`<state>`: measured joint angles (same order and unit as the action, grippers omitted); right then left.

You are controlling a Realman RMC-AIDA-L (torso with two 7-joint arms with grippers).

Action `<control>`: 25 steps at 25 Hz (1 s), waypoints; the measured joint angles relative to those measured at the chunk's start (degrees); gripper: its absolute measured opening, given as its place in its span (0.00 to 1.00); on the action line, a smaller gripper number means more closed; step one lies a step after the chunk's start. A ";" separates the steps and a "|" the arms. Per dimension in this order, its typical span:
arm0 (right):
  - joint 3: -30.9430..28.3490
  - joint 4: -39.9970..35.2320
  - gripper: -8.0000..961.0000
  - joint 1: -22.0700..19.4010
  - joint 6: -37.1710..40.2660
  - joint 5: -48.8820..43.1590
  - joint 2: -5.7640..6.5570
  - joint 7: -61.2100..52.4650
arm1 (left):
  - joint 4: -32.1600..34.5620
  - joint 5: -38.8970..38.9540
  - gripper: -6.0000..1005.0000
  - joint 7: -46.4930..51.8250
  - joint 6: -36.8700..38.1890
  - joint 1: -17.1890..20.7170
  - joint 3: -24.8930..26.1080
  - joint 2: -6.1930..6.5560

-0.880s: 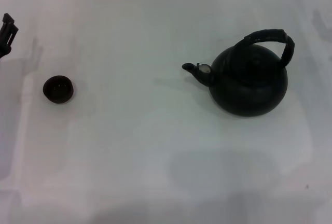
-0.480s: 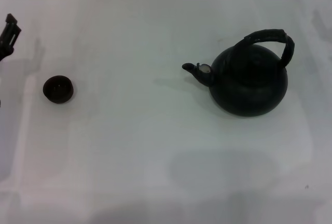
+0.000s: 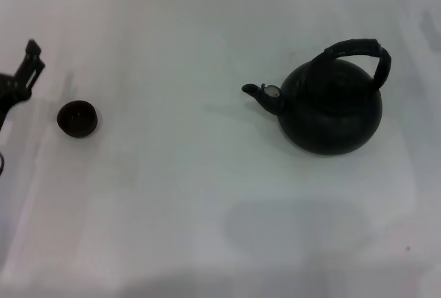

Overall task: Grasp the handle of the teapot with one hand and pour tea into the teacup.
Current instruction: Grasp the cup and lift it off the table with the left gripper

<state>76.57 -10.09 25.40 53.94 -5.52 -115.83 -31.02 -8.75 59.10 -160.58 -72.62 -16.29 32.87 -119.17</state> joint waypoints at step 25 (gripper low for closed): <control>-1.68 -0.11 0.88 0.62 -0.87 0.06 -0.02 0.09 | 0.23 -16.73 0.87 -0.63 3.64 3.03 0.00 -0.01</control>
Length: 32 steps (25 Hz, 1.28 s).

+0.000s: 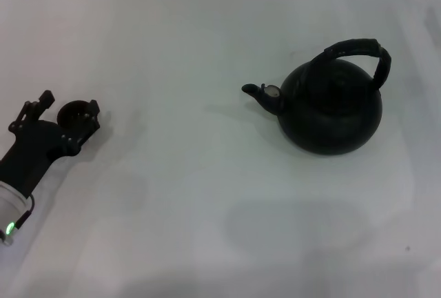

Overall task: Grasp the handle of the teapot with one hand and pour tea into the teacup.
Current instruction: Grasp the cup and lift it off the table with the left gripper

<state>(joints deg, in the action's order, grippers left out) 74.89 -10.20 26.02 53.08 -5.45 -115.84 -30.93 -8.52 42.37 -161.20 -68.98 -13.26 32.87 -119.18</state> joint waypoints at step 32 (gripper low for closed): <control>-0.35 0.01 0.88 0.64 0.01 0.00 0.08 0.26 | -0.29 -1.96 0.87 0.45 2.32 -0.92 0.00 0.09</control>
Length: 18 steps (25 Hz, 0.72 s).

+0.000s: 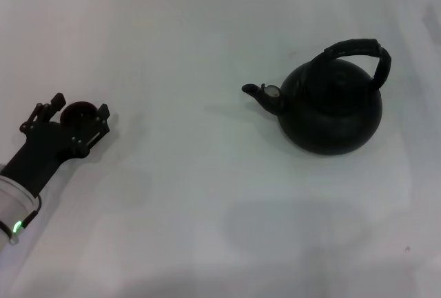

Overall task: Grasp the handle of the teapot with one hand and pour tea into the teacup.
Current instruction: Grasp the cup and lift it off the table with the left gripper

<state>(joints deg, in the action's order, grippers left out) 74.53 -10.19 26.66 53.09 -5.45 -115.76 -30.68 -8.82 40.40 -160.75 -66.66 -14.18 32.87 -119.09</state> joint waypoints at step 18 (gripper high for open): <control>0.00 -0.09 0.88 -0.03 0.00 0.00 0.01 0.01 | 0.21 -0.19 0.87 0.10 0.45 0.43 0.00 -0.09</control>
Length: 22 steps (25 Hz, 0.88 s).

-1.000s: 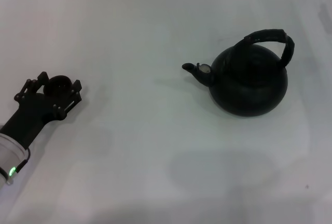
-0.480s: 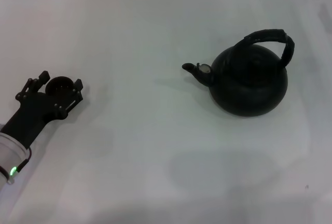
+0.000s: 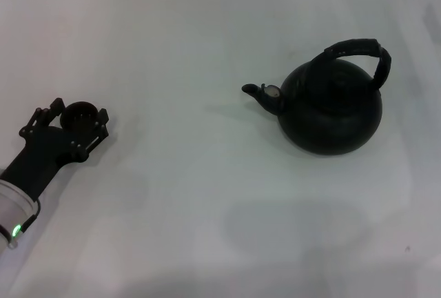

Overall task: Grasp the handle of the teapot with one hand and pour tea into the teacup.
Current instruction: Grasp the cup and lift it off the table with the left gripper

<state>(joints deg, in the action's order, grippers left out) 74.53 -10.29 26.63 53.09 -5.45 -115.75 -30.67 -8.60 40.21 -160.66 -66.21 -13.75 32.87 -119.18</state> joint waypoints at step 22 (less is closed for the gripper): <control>0.00 0.37 0.87 0.00 0.00 0.00 0.00 -0.16 | -0.03 -0.39 0.85 -0.30 2.68 -0.30 -0.01 0.02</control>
<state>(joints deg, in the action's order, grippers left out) 74.53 -9.92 26.63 53.09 -5.45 -115.75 -30.83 -8.63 39.82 -160.96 -63.53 -14.05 32.86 -119.16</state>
